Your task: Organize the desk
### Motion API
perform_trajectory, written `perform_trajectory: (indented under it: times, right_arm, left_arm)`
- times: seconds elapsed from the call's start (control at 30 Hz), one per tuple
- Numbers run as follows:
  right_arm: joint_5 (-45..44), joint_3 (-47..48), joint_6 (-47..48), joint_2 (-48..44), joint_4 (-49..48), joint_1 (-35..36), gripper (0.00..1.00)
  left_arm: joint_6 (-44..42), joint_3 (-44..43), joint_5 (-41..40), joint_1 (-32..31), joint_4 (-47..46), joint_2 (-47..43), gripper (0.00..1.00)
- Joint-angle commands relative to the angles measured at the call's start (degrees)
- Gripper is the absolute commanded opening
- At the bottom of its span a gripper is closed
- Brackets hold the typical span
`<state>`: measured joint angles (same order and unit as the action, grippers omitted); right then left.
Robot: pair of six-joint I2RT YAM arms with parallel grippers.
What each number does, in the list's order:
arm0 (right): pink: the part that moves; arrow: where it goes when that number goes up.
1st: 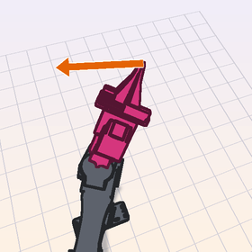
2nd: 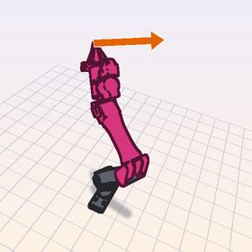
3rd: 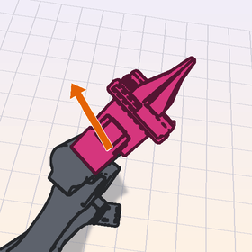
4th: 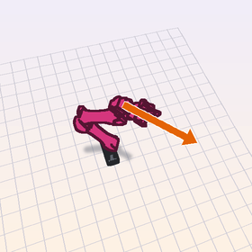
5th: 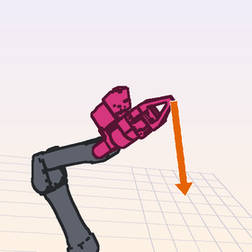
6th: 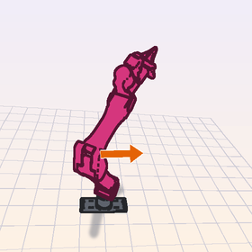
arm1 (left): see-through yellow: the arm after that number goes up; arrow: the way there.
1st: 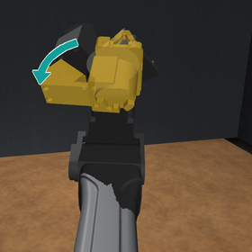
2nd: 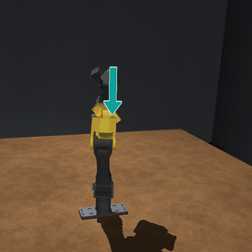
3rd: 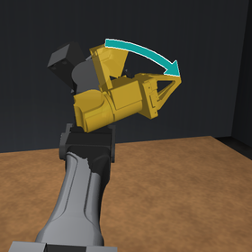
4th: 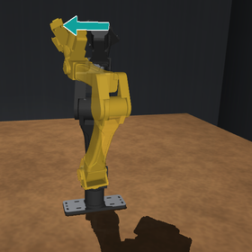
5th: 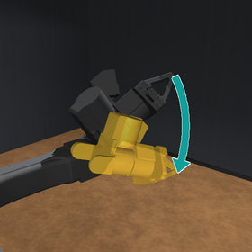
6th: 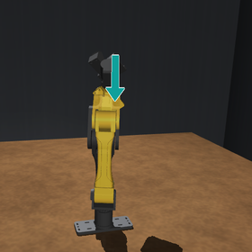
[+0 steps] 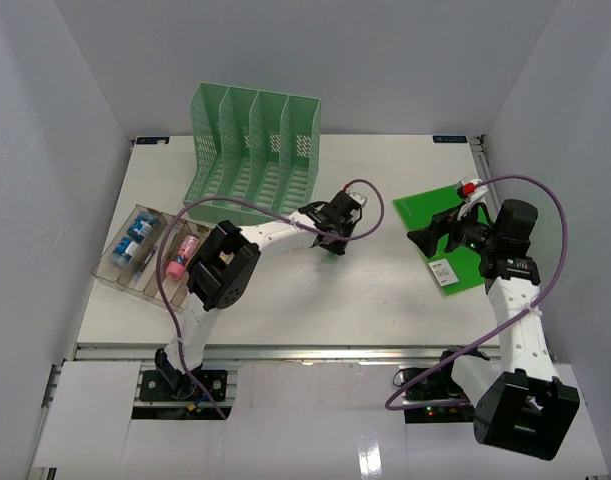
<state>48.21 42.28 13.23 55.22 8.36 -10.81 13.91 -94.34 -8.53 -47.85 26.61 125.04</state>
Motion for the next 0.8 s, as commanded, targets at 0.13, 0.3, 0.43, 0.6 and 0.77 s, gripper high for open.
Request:
perform_trajectory:
  times: [0.13, 0.3, 0.43, 0.6, 0.77]
  right_arm:
    - [1.15, -0.10, -0.05, -0.12, -2.38, -0.22, 0.95]
    - [1.89, -0.14, -0.18, -0.55, -2.43, -0.22, 0.95]
    - [2.51, -0.10, -0.23, -0.64, -2.38, -0.22, 0.95]
    - [2.66, -0.28, -0.14, -0.27, -2.47, -0.27, 0.95]
    - [2.00, -0.55, 0.28, 0.02, -2.47, -0.40, 0.95]
  left_arm:
    - [-0.55, 14.90, -2.33, -0.26, 1.44, -23.87, 0.10]
    - [-0.42, 28.20, -8.75, 2.36, 6.46, -43.37, 0.08]
    - [-0.55, 35.40, -10.01, 10.79, 10.26, -55.46, 0.08]
    - [-6.54, 40.24, -12.61, 21.75, 9.51, -58.55, 0.09]
    - [-10.28, 40.65, -12.56, 24.77, 7.98, -54.70, 0.10]
